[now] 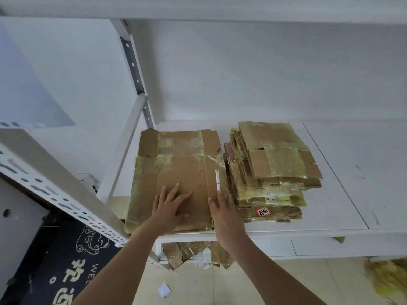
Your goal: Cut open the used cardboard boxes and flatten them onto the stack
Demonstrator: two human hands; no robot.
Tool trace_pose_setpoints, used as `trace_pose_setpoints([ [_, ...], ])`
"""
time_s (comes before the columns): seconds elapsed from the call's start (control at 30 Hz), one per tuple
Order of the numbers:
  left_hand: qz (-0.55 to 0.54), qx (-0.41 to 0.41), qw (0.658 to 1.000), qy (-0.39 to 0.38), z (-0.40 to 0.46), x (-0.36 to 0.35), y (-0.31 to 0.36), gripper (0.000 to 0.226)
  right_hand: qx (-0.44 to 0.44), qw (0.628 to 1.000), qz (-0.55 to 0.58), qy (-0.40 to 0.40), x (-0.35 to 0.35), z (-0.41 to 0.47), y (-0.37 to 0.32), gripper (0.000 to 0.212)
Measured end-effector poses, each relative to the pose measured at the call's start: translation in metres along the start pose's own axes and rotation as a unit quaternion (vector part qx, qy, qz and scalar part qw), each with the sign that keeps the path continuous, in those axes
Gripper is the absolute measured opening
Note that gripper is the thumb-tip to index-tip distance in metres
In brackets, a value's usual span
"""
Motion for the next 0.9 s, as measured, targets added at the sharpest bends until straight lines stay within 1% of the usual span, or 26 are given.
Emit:
trace_pose_setpoints([
  [0.17,0.009,0.034,0.999,-0.021,0.0,0.009,0.016,0.066,0.005,0.999,0.015,-0.033,0.016,-0.002,0.003,0.074],
  [0.23,0.04,0.032,0.999,-0.013,-0.004,0.019,0.024,0.068,0.011,0.999,0.027,-0.034,0.025,-0.004,0.006,0.071],
  [0.3,0.101,0.034,0.994,0.011,-0.009,0.029,0.029,0.072,0.018,0.998,0.045,-0.029,0.035,-0.004,0.008,0.059],
  [0.37,0.136,0.068,0.988,0.031,-0.013,0.037,0.03,0.079,0.023,0.998,0.066,-0.005,0.044,-0.002,0.006,0.047],
  [0.43,0.118,0.105,0.987,0.03,-0.016,0.037,0.028,0.086,0.028,0.995,0.089,0.034,0.047,0.002,0.003,0.05],
  [0.5,0.094,0.112,0.989,0.015,-0.016,0.034,0.025,0.09,0.028,0.993,0.105,0.048,0.044,0.007,0.0,0.058],
  [0.63,0.099,0.11,0.989,0.003,-0.009,0.029,0.02,0.093,0.026,0.995,0.097,0.004,0.026,0.018,0.0,0.063],
  [0.8,0.1,0.113,0.989,-0.006,-0.002,0.035,0.02,0.095,0.024,0.993,0.109,-0.025,0.033,0.029,0.002,0.062],
  [0.87,0.097,0.111,0.989,-0.001,-0.005,0.04,0.019,0.088,0.029,0.99,0.135,-0.041,0.038,0.029,0.001,0.061],
  [0.9,0.089,0.109,0.99,0.009,-0.007,0.044,0.018,0.08,0.029,0.986,0.156,-0.04,0.043,0.027,0.002,0.059],
])
Point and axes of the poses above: each hand's wrist, its own z-axis towards the middle knuckle, its own x-axis out of the back of the hand, y = z × x, the point moved 4 cm from there along z, towards the middle knuckle, and after that the axes turned 8 degrees about -z, right-handed, at the moved point
